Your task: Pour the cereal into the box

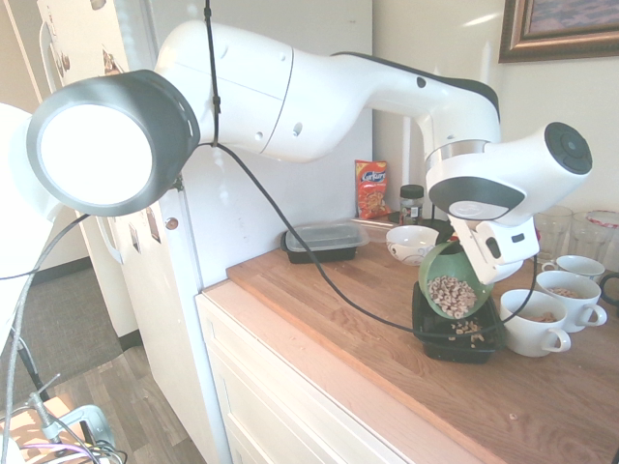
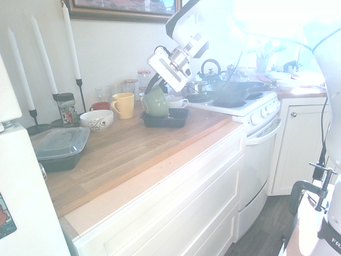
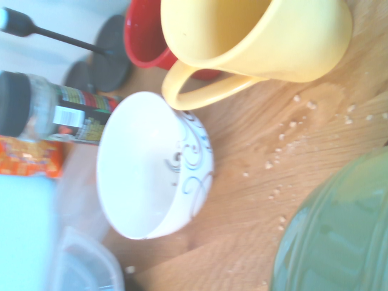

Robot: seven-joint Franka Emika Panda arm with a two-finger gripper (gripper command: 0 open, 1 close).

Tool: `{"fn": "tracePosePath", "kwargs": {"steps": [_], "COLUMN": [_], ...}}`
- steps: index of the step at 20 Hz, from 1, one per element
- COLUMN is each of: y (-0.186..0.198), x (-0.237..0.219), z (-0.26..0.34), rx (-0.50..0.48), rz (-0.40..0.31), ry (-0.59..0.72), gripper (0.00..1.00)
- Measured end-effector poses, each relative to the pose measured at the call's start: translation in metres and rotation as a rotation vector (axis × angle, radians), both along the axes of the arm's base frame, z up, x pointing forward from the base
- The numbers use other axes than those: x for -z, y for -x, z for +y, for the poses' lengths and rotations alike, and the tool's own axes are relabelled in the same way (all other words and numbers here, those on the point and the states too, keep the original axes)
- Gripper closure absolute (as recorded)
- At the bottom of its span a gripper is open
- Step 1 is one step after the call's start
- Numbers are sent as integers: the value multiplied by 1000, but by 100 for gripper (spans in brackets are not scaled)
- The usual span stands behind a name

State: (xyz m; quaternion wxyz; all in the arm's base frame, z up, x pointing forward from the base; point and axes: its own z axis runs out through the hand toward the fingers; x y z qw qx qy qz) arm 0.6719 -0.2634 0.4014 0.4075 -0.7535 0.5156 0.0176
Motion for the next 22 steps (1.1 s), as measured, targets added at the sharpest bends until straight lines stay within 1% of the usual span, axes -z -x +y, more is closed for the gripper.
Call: {"fn": "tracePosePath", "kwargs": {"steps": [3,10,16,22], "y": [6,17,19,26], "x": [1,0,-3,-8], "z": [-10,-23,-22,-28], "rx": [-16,-46,-76,-111], "rz": [-41,-73,-120,-191], "ry": [-63,-144,-199,-262], "gripper": [100,100,100,100]}}
